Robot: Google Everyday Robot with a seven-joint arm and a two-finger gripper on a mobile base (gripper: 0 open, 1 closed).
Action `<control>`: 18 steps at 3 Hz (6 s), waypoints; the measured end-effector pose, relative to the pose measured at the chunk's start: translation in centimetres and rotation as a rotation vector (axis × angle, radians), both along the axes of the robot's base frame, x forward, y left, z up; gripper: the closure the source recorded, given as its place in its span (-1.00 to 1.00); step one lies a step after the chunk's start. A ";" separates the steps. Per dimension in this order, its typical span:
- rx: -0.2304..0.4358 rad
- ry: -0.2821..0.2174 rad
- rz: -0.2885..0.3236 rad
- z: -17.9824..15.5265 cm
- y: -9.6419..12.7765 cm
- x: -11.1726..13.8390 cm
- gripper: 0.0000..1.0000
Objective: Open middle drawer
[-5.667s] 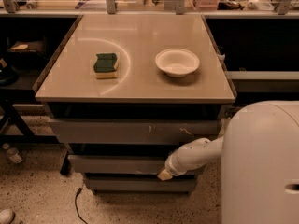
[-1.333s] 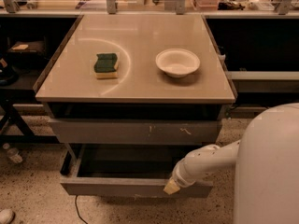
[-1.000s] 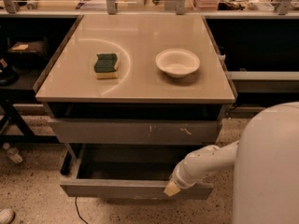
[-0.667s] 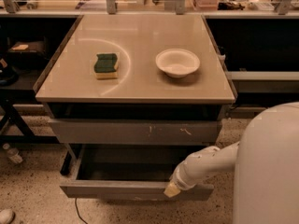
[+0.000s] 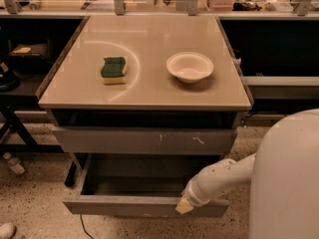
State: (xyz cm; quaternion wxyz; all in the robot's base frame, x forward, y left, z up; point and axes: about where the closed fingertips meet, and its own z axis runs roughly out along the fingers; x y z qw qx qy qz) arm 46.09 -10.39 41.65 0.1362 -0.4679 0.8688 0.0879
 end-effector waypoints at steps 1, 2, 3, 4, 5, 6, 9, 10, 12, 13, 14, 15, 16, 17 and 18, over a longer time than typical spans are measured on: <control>0.008 0.004 -0.022 0.3 0.1 -0.5 1.00; 0.007 0.014 -0.029 0.3 -0.1 -1.2 1.00; 0.011 0.030 -0.062 0.7 -0.3 -2.4 1.00; 0.011 0.030 -0.062 0.7 -0.3 -2.4 1.00; 0.000 0.041 -0.058 0.8 -0.4 -3.1 1.00; -0.007 0.050 -0.065 0.9 -0.7 -3.8 1.00; -0.018 0.061 -0.082 1.2 -1.2 -4.8 1.00; -0.018 0.051 -0.111 1.6 -1.4 -4.8 1.00; -0.017 0.045 -0.145 1.9 -1.7 -5.0 1.00; -0.020 0.055 -0.146 1.7 -1.8 -5.1 1.00; -0.026 0.083 -0.155 1.3 -2.2 -6.0 1.00; -0.026 0.083 -0.156 1.5 -2.0 -6.0 1.00; -0.025 0.084 -0.159 1.5 -1.9 -6.0 1.00; -0.027 0.097 -0.170 1.5 -2.1 -6.7 1.00; -0.027 0.097 -0.170 1.6 -1.9 -6.8 1.00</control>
Offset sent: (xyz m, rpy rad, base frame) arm -0.1501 -0.0394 0.0385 -0.0094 0.1412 -0.1289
